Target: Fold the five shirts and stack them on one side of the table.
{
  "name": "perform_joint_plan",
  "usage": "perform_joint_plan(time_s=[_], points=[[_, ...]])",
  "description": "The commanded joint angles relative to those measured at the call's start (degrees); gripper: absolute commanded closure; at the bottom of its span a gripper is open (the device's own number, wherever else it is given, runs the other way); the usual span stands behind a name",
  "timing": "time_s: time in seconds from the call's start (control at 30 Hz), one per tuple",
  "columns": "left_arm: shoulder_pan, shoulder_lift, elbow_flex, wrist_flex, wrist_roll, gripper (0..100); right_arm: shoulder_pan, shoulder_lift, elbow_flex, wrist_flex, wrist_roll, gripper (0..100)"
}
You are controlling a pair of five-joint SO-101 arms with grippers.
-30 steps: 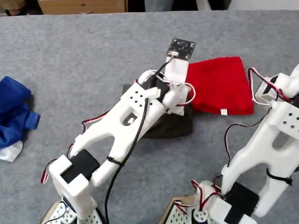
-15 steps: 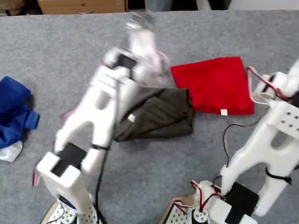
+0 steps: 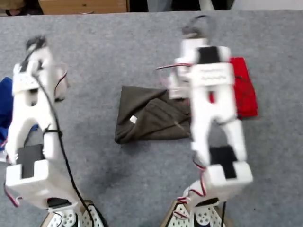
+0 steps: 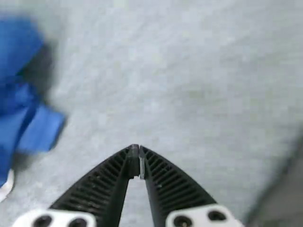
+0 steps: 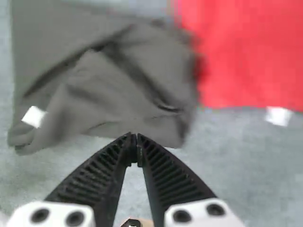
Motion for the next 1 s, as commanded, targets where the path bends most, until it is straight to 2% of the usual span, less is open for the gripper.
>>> perform_joint_plan(time_s=[0.0,0.1,0.23,0.37,0.63,0.8,0.97], points=[[-3.2,-9.4,19.9,-13.0,-0.6,97,-7.1,7.2,-7.0,-2.0,0.1,98.5],[-2.0,-18.7,32.9,-23.0,-0.3,97,-10.4,15.1,-13.1,-3.6,0.2,98.5],[-2.5,-28.7,41.7,-31.2,-0.2,97,-12.2,25.5,-22.6,-3.5,0.2,98.5],[-2.2,-32.1,46.7,-36.7,2.6,97,-12.8,34.4,-30.9,-2.3,0.0,98.5],[-1.8,-29.6,46.4,-38.8,2.8,97,-13.2,43.8,-43.6,3.3,0.0,98.5],[-1.3,-28.2,45.4,-38.8,2.9,97,-12.7,42.9,-42.0,3.3,-0.1,98.5],[-1.3,-27.0,44.4,-38.8,2.8,97,-12.6,39.1,-32.5,3.3,-0.1,98.5]])
